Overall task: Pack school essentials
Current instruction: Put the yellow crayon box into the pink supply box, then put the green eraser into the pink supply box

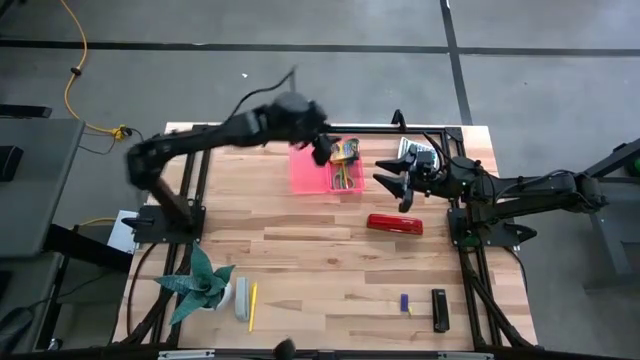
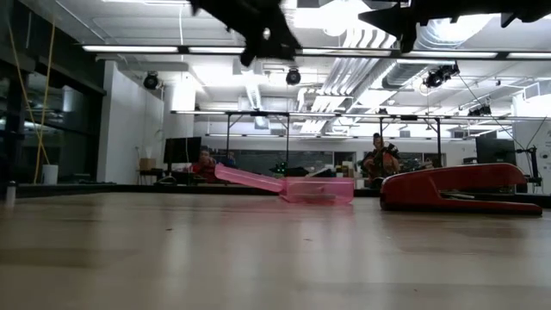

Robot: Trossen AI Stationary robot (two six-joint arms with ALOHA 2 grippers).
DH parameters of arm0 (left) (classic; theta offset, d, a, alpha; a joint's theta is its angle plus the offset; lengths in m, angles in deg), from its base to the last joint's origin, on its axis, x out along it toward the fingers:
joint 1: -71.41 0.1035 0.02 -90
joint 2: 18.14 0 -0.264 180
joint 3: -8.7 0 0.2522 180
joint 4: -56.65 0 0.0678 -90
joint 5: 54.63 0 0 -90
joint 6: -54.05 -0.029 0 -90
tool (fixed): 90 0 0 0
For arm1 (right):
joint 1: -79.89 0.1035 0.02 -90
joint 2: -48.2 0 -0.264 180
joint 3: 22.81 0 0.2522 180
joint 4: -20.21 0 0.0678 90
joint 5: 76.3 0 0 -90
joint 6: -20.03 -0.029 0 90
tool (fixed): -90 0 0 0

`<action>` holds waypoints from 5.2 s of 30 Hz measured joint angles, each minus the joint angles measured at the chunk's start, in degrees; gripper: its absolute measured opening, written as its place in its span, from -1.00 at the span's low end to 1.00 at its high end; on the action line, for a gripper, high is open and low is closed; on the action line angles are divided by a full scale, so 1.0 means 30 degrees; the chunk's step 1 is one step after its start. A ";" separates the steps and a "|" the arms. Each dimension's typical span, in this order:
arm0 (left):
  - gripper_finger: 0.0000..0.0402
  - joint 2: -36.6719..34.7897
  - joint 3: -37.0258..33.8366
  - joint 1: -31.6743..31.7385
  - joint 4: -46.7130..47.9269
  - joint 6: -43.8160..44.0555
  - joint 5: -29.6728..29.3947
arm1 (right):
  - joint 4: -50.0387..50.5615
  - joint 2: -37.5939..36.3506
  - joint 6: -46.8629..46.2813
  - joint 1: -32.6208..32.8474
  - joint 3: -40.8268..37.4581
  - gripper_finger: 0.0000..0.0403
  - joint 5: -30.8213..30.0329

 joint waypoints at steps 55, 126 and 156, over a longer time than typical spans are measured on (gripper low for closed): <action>-1.00 -1.7053 -1.5682 -0.3979 -0.9656 0.3271 -0.3113 | 1.0598 1.8976 -0.9838 -0.8402 1.0805 -1.00 -0.2950; -1.00 -1.7046 -1.5684 -0.3979 -0.9576 0.2411 -0.2643 | 2.2850 0.3157 -1.5122 -0.7387 0.0874 -0.11 -0.2895; -1.00 -1.7046 -1.5681 -0.3972 -0.9598 0.2419 -0.2167 | 1.9052 0.9156 -2.5645 -1.0880 -0.0411 -0.18 -0.2073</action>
